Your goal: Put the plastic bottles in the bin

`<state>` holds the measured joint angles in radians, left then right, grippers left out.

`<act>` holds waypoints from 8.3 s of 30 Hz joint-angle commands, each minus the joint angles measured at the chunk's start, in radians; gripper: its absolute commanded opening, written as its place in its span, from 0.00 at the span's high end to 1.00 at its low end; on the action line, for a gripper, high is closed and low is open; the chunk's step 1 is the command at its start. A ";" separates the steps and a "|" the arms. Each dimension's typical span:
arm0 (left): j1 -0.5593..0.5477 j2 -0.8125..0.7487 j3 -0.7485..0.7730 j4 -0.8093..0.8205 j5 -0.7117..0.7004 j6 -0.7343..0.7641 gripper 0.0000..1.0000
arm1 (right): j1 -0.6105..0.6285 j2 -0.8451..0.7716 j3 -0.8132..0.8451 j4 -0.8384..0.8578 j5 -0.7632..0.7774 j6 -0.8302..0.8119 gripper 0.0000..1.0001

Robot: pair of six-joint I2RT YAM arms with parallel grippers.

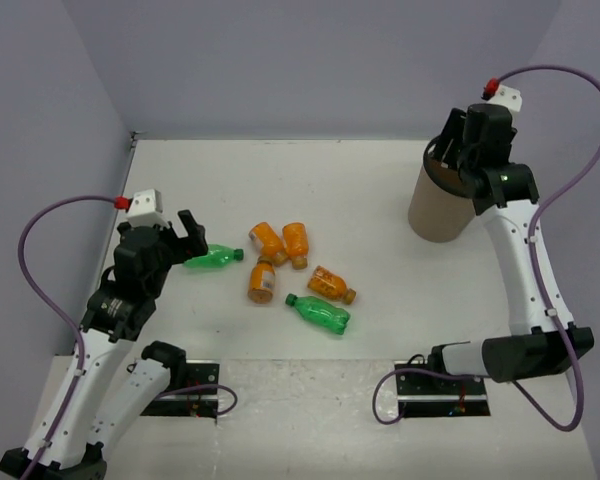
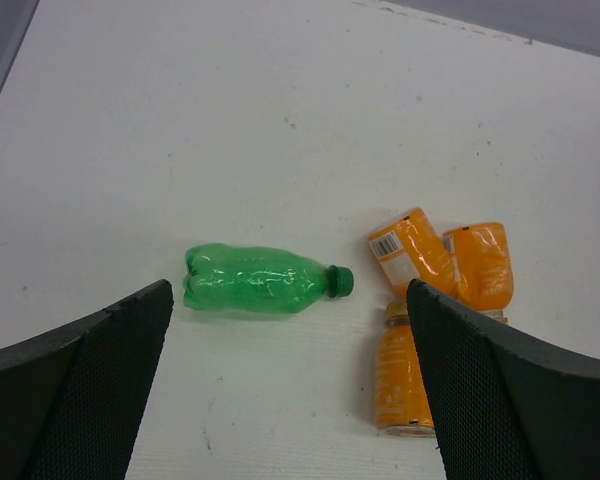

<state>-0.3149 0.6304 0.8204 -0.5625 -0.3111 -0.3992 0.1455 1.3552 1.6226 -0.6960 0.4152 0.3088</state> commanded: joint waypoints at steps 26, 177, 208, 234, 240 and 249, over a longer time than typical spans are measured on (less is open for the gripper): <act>-0.001 0.034 -0.001 0.046 0.014 0.034 0.00 | 0.101 -0.025 0.097 -0.126 -0.064 -0.019 0.01; -0.003 0.078 0.009 0.012 -0.049 -0.004 0.00 | -0.190 0.099 0.189 0.006 -0.050 0.010 0.01; 0.007 0.678 0.141 -0.331 -0.253 -1.369 0.00 | -0.030 -0.337 -0.228 0.233 -0.647 0.029 0.01; 0.198 0.781 -0.021 0.038 -0.135 -1.104 1.00 | 0.228 -0.243 -0.273 0.300 -0.895 0.024 0.01; 0.145 0.605 0.169 0.044 -0.013 -0.611 1.00 | 0.489 -0.133 -0.391 0.446 -1.061 0.059 0.01; 0.025 0.236 -0.084 0.596 0.775 -0.349 1.00 | 0.687 0.051 -0.428 0.734 -0.981 0.201 0.05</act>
<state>-0.2626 0.8978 0.8085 -0.1928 0.1188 -0.8577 0.8150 1.3872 1.1732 -0.1478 -0.5873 0.4496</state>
